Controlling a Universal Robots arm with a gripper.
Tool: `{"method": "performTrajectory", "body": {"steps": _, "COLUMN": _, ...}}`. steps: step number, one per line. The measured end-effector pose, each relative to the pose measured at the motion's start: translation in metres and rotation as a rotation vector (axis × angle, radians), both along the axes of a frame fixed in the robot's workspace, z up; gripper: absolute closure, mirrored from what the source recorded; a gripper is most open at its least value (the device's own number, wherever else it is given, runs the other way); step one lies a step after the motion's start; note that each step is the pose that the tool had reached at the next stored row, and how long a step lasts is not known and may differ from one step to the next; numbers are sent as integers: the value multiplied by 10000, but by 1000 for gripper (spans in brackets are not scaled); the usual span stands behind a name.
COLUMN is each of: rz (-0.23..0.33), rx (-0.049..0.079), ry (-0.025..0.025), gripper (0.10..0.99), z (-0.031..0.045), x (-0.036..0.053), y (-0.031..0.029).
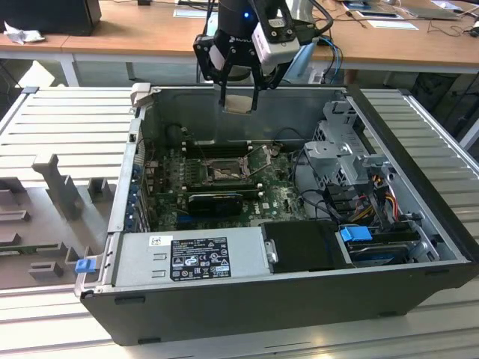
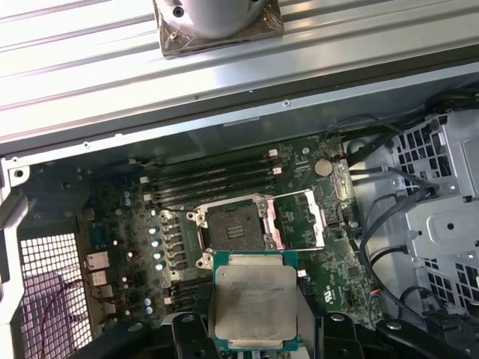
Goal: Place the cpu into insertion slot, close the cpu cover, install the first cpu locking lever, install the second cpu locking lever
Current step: 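Place the cpu into insertion slot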
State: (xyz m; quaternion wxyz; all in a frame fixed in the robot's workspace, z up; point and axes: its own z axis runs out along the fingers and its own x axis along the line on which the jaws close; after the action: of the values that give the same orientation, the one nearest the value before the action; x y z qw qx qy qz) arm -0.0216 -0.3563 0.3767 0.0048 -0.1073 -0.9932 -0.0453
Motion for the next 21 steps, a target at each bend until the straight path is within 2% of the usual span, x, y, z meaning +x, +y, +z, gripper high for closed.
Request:
{"method": "performTrajectory", "body": {"steps": 14, "rz": -797, "rx": 0, "ry": 0, "gripper": 561, "z": -1, "x": 0, "y": 0}}
{"method": "performTrajectory", "body": {"steps": 21, "rz": -1538, "rx": -26, "ry": -2, "gripper": 561, "z": -1, "x": 0, "y": 0}}
